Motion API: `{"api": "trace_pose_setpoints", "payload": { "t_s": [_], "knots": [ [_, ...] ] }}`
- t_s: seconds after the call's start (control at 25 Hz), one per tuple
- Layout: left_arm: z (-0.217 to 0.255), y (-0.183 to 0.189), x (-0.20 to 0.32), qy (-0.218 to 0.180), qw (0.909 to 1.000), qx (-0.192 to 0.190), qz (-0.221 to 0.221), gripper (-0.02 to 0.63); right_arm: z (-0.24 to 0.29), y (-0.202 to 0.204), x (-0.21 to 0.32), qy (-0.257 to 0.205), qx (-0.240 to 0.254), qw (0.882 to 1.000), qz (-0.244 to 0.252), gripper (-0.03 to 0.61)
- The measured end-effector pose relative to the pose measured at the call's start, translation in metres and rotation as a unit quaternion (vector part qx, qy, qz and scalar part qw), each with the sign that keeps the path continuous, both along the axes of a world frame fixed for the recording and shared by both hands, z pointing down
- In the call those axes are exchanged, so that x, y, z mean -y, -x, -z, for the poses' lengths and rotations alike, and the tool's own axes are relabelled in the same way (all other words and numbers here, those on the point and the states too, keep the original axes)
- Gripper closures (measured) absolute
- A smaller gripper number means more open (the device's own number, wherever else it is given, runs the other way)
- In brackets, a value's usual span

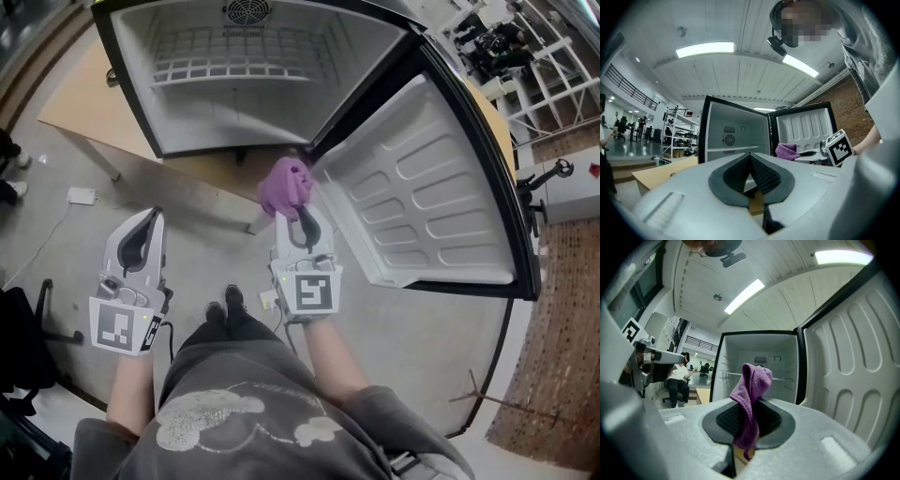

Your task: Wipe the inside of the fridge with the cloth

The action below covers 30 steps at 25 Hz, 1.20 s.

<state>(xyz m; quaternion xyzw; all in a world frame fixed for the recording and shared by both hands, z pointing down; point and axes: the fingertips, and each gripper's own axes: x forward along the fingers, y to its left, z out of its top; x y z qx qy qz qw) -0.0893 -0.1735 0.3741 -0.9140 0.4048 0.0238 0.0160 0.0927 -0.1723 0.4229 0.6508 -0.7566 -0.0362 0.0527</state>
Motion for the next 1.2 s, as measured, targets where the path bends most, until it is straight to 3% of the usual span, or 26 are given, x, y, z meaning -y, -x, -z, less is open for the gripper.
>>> {"api": "trace_pose_setpoints", "payload": {
  "t_s": [0.24,0.52,0.92,1.2],
  "knots": [
    [0.003,0.015,-0.011,-0.011,0.9996,-0.009,-0.024,0.598,0.008,0.002,-0.032,0.007,-0.015,0.999,-0.040,0.537],
    [-0.005,0.022,-0.033,-0.001,0.9996,-0.007,-0.028,0.598,0.020,0.009,-0.059,-0.003,-0.027,0.999,-0.034,0.537],
    [-0.004,0.023,-0.068,0.005,0.9999,-0.013,0.000,0.598,0.031,0.037,-0.068,-0.023,-0.032,0.998,0.040,0.538],
    [0.006,-0.011,-0.131,-0.009,0.9988,-0.012,0.046,0.598,0.034,0.012,-0.139,-0.042,-0.017,0.994,0.098,0.538]
  ]
}}
